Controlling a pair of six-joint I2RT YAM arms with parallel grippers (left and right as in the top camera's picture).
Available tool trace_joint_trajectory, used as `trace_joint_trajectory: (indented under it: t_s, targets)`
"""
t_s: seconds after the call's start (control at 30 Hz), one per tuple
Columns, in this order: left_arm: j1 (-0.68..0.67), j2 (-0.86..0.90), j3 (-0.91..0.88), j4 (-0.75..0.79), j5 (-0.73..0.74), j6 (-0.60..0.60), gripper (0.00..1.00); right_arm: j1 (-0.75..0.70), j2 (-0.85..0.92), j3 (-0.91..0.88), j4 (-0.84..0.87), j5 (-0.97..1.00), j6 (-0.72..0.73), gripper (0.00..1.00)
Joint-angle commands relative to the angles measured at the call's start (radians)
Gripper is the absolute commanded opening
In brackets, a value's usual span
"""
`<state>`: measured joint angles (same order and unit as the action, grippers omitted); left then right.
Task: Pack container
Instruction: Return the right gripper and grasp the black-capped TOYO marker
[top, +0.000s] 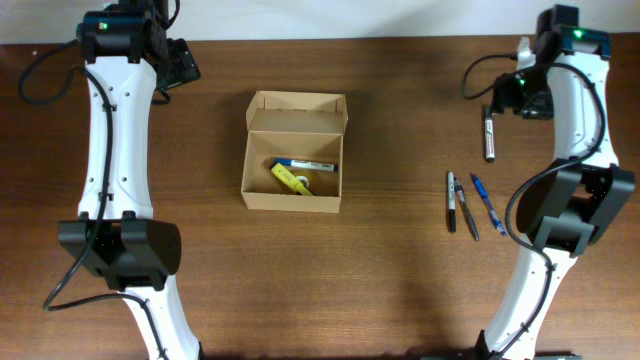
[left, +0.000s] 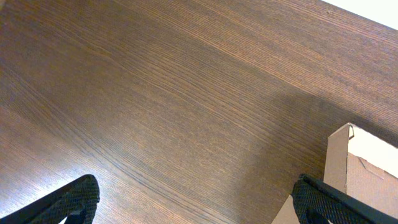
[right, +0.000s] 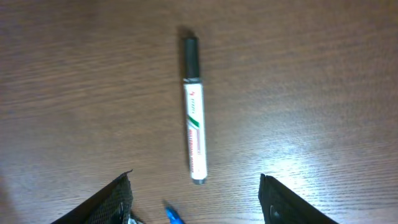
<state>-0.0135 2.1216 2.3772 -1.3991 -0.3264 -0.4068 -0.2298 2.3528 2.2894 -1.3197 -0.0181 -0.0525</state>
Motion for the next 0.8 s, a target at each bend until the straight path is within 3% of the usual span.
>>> trace_joint_trajectory:
  t_s: [0.0,0.33,0.57,0.63,0.73,0.77]
  targets:
    - [0.002,0.001,0.016,-0.001,-0.011,0.012,1.00,-0.006,0.026,-0.041,0.019,-0.058,0.008,0.65]
    - [0.002,0.001,0.016,-0.001,-0.011,0.012,1.00,0.003,0.061,-0.205,0.125,-0.076,-0.018,0.57]
    - [0.002,0.001,0.016,-0.001,-0.010,0.012,1.00,0.007,0.114,-0.227,0.155,-0.077,-0.017,0.56]
    - [0.002,0.001,0.016,-0.001,-0.011,0.012,1.00,0.007,0.122,-0.227,0.158,-0.080,-0.017,0.45]
    - [0.002,0.001,0.016,-0.001,-0.010,0.012,1.00,0.008,0.127,-0.227,0.158,-0.081,-0.017,0.11]
    - [0.002,0.001,0.016,-0.001,-0.010,0.012,1.00,0.008,0.127,-0.227,0.157,-0.088,-0.017,0.04]
